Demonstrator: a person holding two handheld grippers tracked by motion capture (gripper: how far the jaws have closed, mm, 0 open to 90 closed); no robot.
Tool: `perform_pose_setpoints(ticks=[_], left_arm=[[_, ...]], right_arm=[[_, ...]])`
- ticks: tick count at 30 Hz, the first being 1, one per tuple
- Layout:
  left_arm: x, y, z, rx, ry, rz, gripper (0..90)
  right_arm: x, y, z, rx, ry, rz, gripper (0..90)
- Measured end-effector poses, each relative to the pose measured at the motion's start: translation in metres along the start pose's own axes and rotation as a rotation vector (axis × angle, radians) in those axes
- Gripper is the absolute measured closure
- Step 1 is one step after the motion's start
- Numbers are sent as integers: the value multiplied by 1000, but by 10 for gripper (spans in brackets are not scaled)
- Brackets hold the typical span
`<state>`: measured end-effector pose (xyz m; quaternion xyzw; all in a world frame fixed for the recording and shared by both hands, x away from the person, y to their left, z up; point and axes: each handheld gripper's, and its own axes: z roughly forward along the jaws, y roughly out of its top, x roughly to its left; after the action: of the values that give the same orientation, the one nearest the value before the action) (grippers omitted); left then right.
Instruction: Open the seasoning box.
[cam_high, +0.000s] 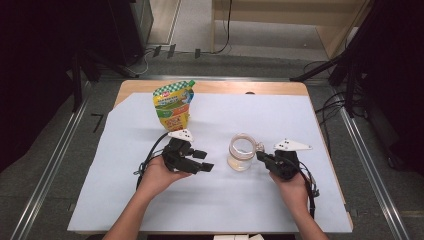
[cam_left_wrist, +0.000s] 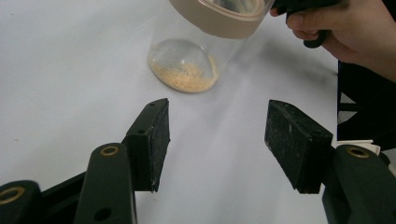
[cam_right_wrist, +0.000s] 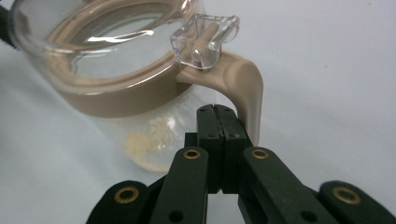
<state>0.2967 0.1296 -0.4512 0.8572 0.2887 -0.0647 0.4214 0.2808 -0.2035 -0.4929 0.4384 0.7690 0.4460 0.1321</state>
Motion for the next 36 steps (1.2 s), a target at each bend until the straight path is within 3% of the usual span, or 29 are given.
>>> perform_pose_setpoints(ticks=[11,16,20,25,30,36], left_arm=[[1,-1,-1,-2,4,-2,412],[2,-1,-1,-4,5,-1,412],[2,-1,-1,-4,4,-4,412],[3,-1,-1,-4,6,-4,412],[4,-1,-1,-3,9,-8,412],[5,-2,-6,-21,17,-8,407]], right_arm=[[-16,10,17,-37,-11,21,900],[-15,9,26,-34,-26,1,900],[-18,7,32,-39,-24,21,900],[-18,5,40,-25,-37,13,900],[-12,3,46,2,-9,-8,900],[11,1,52,15,44,-41,900]])
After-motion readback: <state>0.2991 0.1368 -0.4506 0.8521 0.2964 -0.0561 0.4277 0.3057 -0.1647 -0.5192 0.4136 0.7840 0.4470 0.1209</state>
